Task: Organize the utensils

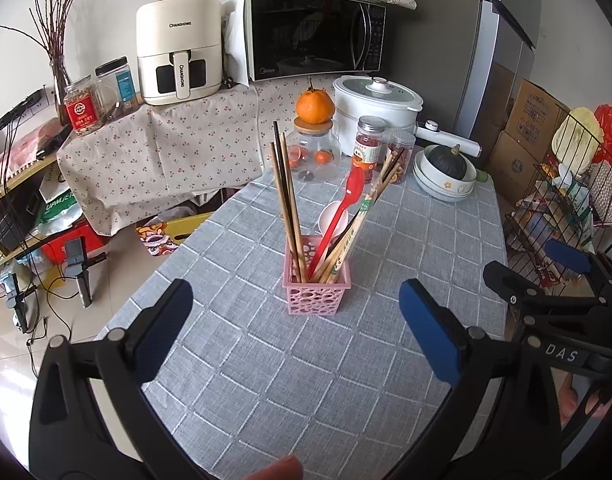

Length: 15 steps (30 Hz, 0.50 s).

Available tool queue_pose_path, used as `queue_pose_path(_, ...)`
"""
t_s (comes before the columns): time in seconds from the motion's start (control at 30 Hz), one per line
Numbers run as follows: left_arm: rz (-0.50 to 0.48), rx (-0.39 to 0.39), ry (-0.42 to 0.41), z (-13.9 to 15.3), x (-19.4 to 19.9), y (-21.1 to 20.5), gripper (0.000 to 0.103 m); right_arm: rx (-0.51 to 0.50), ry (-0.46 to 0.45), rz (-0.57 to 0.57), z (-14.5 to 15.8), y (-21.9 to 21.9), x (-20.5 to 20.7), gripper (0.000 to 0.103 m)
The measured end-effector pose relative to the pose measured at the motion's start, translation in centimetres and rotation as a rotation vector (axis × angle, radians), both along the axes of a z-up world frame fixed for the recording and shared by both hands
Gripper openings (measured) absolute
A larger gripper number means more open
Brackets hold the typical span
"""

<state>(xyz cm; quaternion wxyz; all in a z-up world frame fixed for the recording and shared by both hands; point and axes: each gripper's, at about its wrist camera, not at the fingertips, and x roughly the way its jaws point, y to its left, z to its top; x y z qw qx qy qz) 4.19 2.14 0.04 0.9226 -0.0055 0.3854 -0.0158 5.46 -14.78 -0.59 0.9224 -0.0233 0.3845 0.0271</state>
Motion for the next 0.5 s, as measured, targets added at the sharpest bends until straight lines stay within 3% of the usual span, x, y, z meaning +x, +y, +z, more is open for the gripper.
queue_pose_path(0.5,0.007,-0.010,-0.010,0.29,-0.07,0.14,0.102,-0.001,0.001,0.000,-0.05,0.11,0.02,0.103)
